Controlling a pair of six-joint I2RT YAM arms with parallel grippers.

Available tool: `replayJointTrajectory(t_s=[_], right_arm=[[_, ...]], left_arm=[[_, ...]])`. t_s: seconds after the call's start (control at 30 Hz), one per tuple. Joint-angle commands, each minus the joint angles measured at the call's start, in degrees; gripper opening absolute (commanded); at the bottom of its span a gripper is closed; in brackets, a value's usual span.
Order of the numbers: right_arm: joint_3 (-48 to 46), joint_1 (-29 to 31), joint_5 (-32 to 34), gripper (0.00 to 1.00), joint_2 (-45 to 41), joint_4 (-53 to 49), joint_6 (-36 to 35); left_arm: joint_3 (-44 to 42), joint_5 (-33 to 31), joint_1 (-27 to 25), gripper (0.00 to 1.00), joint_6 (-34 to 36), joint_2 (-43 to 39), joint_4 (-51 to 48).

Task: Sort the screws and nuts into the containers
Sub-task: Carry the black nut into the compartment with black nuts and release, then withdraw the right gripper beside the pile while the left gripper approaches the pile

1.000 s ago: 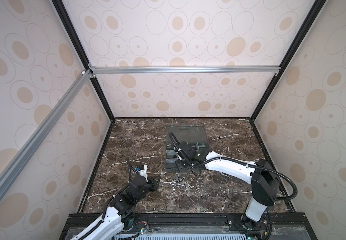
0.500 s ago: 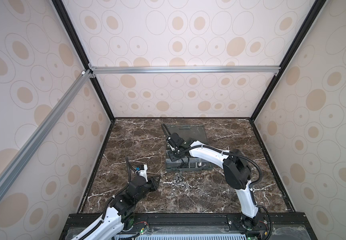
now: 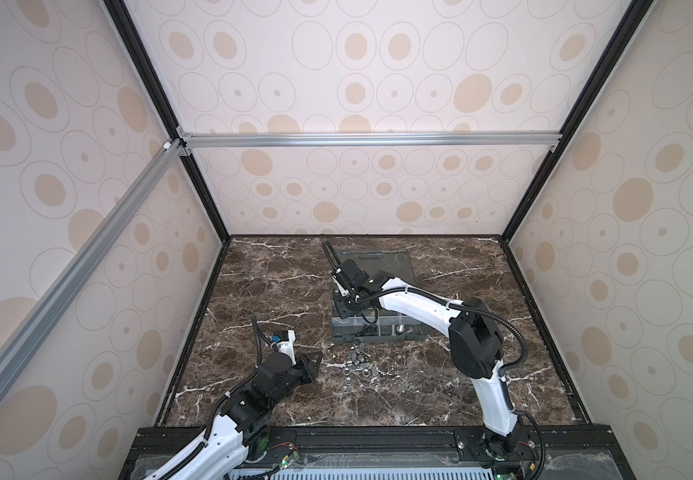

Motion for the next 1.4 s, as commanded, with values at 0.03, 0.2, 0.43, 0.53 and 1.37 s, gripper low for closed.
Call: replayJointTrajectory(t_s=[0.03, 0.2, 0.43, 0.53, 1.37], right_arm=[[-1.72, -0.07, -0.28, 0.42, -2.48, -0.92, 0.38], [-12.65, 0.08, -2.49, 0.42, -10.42, 3.43, 3.76], [-27.08, 0.07, 0.52, 0.42, -24.80, 5.75, 3.69], [-32.92, 0.07, 1.13, 0.42, -29.72, 5.64, 4.08], [-63.04, 5.32, 3.89, 0.42, -51.35, 7.82, 21.73]], left_arm=[[-0.44, -0.11, 0.25, 0.41, -1.19, -0.52, 0.93], [-0.26, 0.07, 0.21, 0.41, -1.27, -0.58, 1.00], [-0.18, 0.57, 0.12, 0.41, -1.12, 1.04, 2.36], [0.00, 1.04, -0.02, 0.41, -1.20, 2.32, 3.13], [8.22, -2.39, -8.68, 0.40, 1.59, 17.39, 4.03]])
